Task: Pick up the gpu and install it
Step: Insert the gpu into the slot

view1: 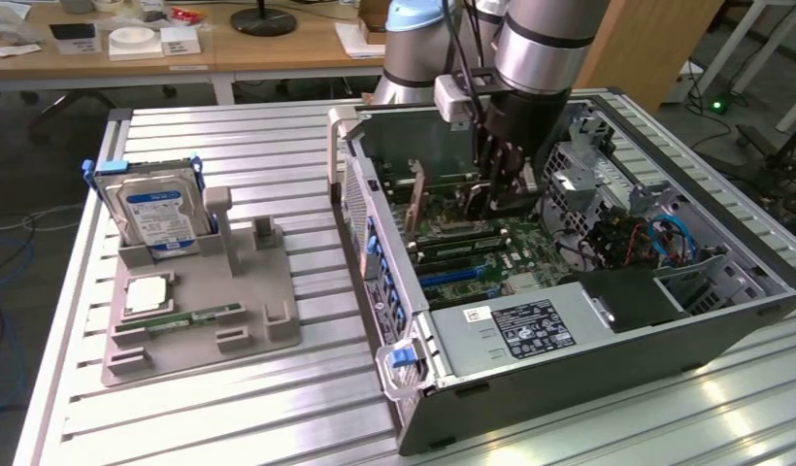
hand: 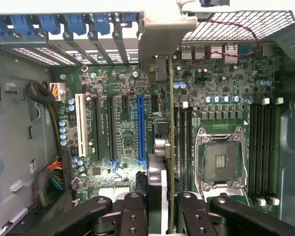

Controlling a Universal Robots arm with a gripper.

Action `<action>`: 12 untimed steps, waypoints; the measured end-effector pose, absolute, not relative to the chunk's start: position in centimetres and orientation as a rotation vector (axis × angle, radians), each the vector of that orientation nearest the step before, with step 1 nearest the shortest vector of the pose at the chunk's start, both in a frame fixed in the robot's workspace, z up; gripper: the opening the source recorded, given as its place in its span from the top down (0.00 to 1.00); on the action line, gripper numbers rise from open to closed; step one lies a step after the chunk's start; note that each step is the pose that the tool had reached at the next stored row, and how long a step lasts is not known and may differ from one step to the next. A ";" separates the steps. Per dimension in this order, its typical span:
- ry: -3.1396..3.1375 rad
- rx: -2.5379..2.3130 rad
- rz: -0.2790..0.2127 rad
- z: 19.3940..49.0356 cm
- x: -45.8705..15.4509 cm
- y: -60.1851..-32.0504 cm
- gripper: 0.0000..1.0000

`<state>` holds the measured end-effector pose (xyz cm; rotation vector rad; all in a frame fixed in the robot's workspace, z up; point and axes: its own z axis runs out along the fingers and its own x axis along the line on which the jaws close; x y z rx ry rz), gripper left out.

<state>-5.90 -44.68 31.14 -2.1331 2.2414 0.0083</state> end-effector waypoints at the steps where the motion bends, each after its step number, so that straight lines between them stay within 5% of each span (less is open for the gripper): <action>1: 2.241 -2.133 0.008 31.0 -5.9 -44.7 0.72; 12: 2.244 -2.131 0.006 29.4 -6.5 -44.7 0.72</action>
